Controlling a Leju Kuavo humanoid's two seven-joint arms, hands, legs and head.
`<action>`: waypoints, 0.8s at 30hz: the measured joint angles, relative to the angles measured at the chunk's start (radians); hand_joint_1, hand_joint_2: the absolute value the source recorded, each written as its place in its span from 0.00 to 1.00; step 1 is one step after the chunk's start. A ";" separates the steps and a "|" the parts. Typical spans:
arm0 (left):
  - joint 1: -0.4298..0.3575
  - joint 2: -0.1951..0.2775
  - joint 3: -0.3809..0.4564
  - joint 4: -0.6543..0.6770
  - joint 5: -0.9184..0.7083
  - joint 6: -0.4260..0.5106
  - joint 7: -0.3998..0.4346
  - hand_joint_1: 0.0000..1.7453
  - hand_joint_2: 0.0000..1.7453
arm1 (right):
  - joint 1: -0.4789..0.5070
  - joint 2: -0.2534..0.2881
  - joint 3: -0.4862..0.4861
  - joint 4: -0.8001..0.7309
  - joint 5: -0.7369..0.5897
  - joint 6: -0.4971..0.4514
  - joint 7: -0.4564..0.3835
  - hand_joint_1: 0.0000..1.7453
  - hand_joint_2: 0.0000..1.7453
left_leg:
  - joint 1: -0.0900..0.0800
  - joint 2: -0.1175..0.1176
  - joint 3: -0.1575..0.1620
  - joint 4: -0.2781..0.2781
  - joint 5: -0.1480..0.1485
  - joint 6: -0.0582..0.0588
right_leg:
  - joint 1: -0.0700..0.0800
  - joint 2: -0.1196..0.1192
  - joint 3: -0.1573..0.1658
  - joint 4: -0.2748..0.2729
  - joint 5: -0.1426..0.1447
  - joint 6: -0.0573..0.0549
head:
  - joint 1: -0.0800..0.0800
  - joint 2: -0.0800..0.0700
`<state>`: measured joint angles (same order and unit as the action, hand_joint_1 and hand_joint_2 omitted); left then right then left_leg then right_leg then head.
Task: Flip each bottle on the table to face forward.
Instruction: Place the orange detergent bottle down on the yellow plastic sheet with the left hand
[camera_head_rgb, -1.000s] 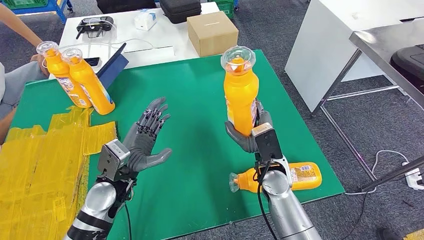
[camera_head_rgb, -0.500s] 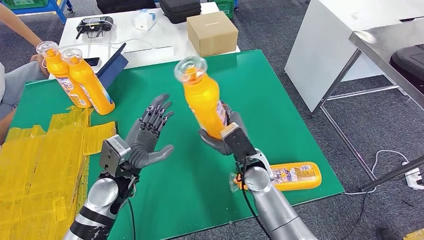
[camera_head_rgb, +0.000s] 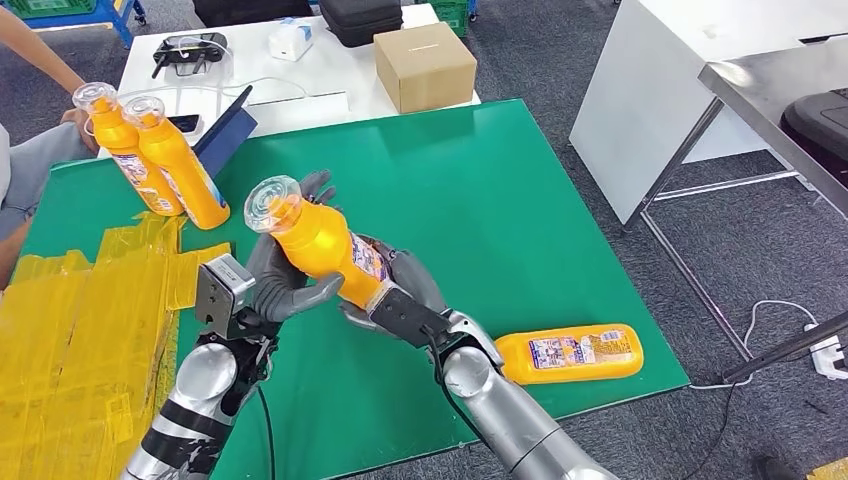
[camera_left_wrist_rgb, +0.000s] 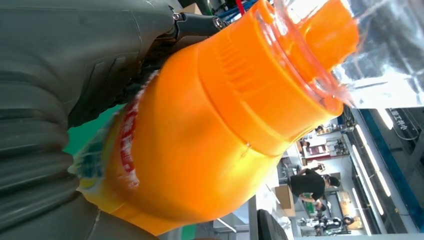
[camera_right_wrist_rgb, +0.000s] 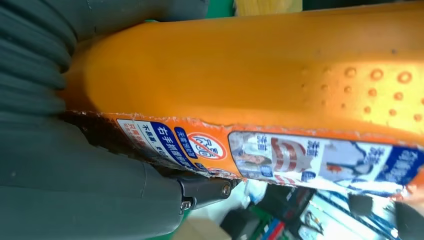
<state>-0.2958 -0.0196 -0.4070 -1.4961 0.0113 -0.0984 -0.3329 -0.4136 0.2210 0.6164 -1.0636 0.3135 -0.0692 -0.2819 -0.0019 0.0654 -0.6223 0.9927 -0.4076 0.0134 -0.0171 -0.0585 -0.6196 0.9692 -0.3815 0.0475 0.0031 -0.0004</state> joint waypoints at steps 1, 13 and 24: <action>-0.003 0.000 0.001 0.003 0.000 0.000 0.000 0.00 1.00 | -0.001 0.004 0.006 0.008 0.000 0.002 0.000 1.00 1.00 | 0.000 0.000 0.000 0.000 0.000 0.000 | 0.000 0.000 0.000 0.000 0.000 0.000 | 0.000 0.000; -0.019 -0.004 0.005 0.037 -0.052 0.058 0.000 0.00 1.00 | -0.006 0.022 0.046 0.055 0.006 0.005 -0.002 1.00 1.00 | 0.000 0.000 0.000 0.000 0.000 0.000 | 0.000 0.000 0.000 0.000 0.000 0.000 | 0.000 0.000; -0.022 -0.012 0.005 0.060 -0.077 0.086 -0.003 1.00 1.00 | -0.007 0.022 0.050 0.057 0.006 0.004 0.002 1.00 1.00 | 0.000 0.000 0.000 0.000 0.000 0.000 | 0.000 0.000 0.000 0.000 0.000 0.000 | 0.000 0.000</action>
<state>-0.3174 -0.0319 -0.4025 -1.4361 -0.0655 -0.0121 -0.3358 -0.4203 0.2428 0.6664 -1.0063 0.3197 -0.0648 -0.2800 -0.0019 0.0654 -0.6224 0.9928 -0.4075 0.0134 -0.0171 -0.0584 -0.6200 0.9692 -0.3815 0.0475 0.0031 -0.0004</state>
